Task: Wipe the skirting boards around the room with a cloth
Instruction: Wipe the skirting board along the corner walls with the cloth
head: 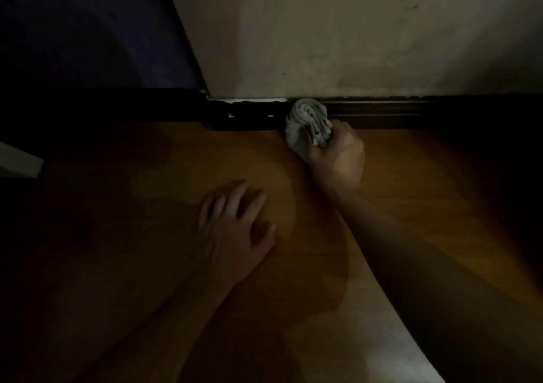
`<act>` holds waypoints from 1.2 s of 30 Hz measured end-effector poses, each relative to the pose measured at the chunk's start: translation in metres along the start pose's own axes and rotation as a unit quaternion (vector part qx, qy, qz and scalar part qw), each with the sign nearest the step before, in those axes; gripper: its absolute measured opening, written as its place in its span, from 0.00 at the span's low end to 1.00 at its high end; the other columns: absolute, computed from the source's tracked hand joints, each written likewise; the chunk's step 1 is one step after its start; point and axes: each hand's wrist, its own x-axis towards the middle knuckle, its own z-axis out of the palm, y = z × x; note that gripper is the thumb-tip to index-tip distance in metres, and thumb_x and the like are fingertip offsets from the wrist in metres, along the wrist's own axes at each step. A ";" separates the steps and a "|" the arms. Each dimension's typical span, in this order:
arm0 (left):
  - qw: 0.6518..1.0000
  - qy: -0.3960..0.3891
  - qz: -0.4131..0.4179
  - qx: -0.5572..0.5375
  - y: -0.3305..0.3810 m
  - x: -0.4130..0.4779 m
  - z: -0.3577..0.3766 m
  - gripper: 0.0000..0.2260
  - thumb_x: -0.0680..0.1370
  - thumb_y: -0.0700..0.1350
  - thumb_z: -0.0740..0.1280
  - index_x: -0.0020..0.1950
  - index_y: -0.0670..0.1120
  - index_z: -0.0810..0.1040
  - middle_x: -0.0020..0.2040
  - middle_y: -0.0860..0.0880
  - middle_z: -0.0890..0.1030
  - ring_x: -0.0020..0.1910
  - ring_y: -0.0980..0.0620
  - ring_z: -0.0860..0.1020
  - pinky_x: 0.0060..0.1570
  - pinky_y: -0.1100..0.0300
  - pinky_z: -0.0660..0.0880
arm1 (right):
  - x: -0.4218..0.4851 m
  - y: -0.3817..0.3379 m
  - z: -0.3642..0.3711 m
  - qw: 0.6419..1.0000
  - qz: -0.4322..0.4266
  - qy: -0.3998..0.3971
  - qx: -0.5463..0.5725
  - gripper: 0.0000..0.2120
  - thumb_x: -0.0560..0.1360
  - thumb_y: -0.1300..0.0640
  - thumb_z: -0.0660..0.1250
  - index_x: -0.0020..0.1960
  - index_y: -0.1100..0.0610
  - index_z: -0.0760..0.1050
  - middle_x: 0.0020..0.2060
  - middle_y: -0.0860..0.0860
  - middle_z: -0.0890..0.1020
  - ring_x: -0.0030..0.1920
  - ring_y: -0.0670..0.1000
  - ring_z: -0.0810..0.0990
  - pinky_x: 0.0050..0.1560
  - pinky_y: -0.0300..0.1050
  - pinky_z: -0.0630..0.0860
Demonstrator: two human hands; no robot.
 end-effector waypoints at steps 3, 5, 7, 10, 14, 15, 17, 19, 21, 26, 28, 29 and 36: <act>0.996 -0.012 0.063 -0.056 0.028 0.016 0.006 0.28 0.76 0.63 0.63 0.76 0.59 0.69 0.78 0.49 0.65 0.73 0.45 0.68 0.71 0.41 0.64 | 0.005 0.035 -0.021 0.997 0.054 0.043 -0.018 0.14 0.71 0.49 0.68 0.50 0.58 0.79 0.46 0.56 0.82 0.46 0.58 0.80 0.41 0.45 0.72; 0.995 -0.020 0.077 -0.058 0.042 0.022 0.012 0.28 0.76 0.64 0.64 0.76 0.60 0.69 0.78 0.51 0.66 0.76 0.47 0.64 0.73 0.39 0.61 | 0.009 0.060 -0.042 0.989 0.112 0.087 -0.031 0.15 0.72 0.49 0.68 0.53 0.58 0.80 0.48 0.57 0.83 0.49 0.59 0.81 0.44 0.44 0.72; 0.996 -0.012 0.069 -0.047 0.046 0.021 0.017 0.27 0.76 0.64 0.64 0.75 0.59 0.70 0.77 0.52 0.67 0.77 0.48 0.63 0.74 0.38 0.58 | 0.010 0.074 -0.055 0.981 0.145 0.121 -0.037 0.15 0.71 0.50 0.69 0.53 0.58 0.79 0.48 0.58 0.83 0.49 0.60 0.81 0.43 0.42 0.70; 0.997 0.004 0.068 -0.035 0.047 0.020 0.019 0.27 0.75 0.63 0.65 0.74 0.59 0.72 0.76 0.52 0.69 0.77 0.48 0.65 0.74 0.37 0.58 | 0.012 0.067 -0.052 0.988 0.119 0.090 -0.048 0.13 0.71 0.53 0.69 0.52 0.59 0.79 0.48 0.59 0.82 0.49 0.60 0.80 0.44 0.44 0.71; 0.997 0.006 0.066 -0.026 0.049 0.020 0.017 0.27 0.75 0.63 0.66 0.73 0.59 0.73 0.76 0.52 0.69 0.77 0.49 0.64 0.74 0.38 0.57 | 0.011 0.055 -0.048 0.993 0.094 0.067 -0.022 0.13 0.71 0.52 0.68 0.51 0.59 0.79 0.47 0.58 0.82 0.48 0.59 0.80 0.45 0.45 0.75; 0.997 0.005 0.066 -0.026 0.049 0.021 0.017 0.27 0.75 0.62 0.66 0.73 0.59 0.73 0.76 0.52 0.69 0.77 0.49 0.64 0.74 0.38 0.58 | 0.010 0.056 -0.048 0.991 0.104 0.083 -0.017 0.12 0.71 0.52 0.68 0.51 0.59 0.79 0.47 0.57 0.82 0.47 0.58 0.80 0.44 0.42 0.72; 0.997 0.008 0.066 -0.025 0.049 0.021 0.019 0.27 0.75 0.62 0.66 0.73 0.59 0.73 0.76 0.52 0.69 0.77 0.48 0.65 0.74 0.38 0.58 | 0.007 0.054 -0.045 0.989 0.110 0.099 -0.013 0.11 0.70 0.54 0.68 0.49 0.59 0.78 0.46 0.58 0.82 0.46 0.59 0.80 0.42 0.41 0.68; 0.997 0.015 0.067 -0.024 0.048 0.021 0.021 0.27 0.74 0.62 0.66 0.73 0.59 0.73 0.76 0.52 0.69 0.77 0.48 0.65 0.74 0.38 0.57 | 0.006 0.049 -0.041 0.993 0.086 0.078 -0.020 0.11 0.70 0.54 0.68 0.48 0.60 0.78 0.45 0.57 0.81 0.46 0.59 0.79 0.41 0.44 0.70; 0.997 0.020 0.069 -0.021 0.047 0.020 0.023 0.27 0.75 0.62 0.66 0.73 0.60 0.73 0.76 0.52 0.69 0.77 0.48 0.64 0.74 0.38 0.57 | 0.008 0.048 -0.040 0.994 0.073 0.073 -0.027 0.12 0.71 0.52 0.68 0.48 0.59 0.79 0.45 0.57 0.82 0.46 0.58 0.79 0.42 0.46 0.72; 0.997 0.035 0.069 -0.014 0.047 0.021 0.028 0.27 0.74 0.62 0.66 0.73 0.60 0.73 0.76 0.52 0.69 0.77 0.49 0.64 0.74 0.38 0.58 | 0.007 0.042 -0.036 0.992 0.081 0.087 -0.027 0.11 0.71 0.54 0.67 0.49 0.60 0.78 0.45 0.58 0.81 0.45 0.58 0.79 0.41 0.41 0.66; 0.996 0.048 0.071 -0.020 0.047 0.021 0.029 0.26 0.73 0.62 0.67 0.72 0.59 0.74 0.76 0.52 0.69 0.76 0.48 0.65 0.73 0.38 0.59 | 0.004 0.031 -0.026 0.997 0.052 0.055 -0.012 0.09 0.71 0.56 0.68 0.48 0.60 0.78 0.44 0.58 0.80 0.44 0.59 0.79 0.40 0.43 0.67; 0.996 0.053 0.073 -0.023 0.047 0.021 0.030 0.26 0.73 0.61 0.67 0.71 0.59 0.75 0.76 0.52 0.70 0.76 0.48 0.66 0.73 0.38 0.59 | 0.003 0.025 -0.021 0.999 0.039 0.038 -0.005 0.09 0.71 0.56 0.69 0.48 0.60 0.78 0.44 0.57 0.80 0.44 0.59 0.79 0.40 0.44 0.68; 0.995 0.059 0.076 -0.028 0.048 0.021 0.027 0.26 0.73 0.60 0.68 0.71 0.58 0.76 0.75 0.51 0.71 0.75 0.48 0.67 0.73 0.38 0.60 | 0.006 0.044 -0.034 0.995 0.074 0.062 -0.014 0.12 0.71 0.53 0.69 0.51 0.59 0.79 0.46 0.58 0.82 0.47 0.59 0.80 0.43 0.47 0.71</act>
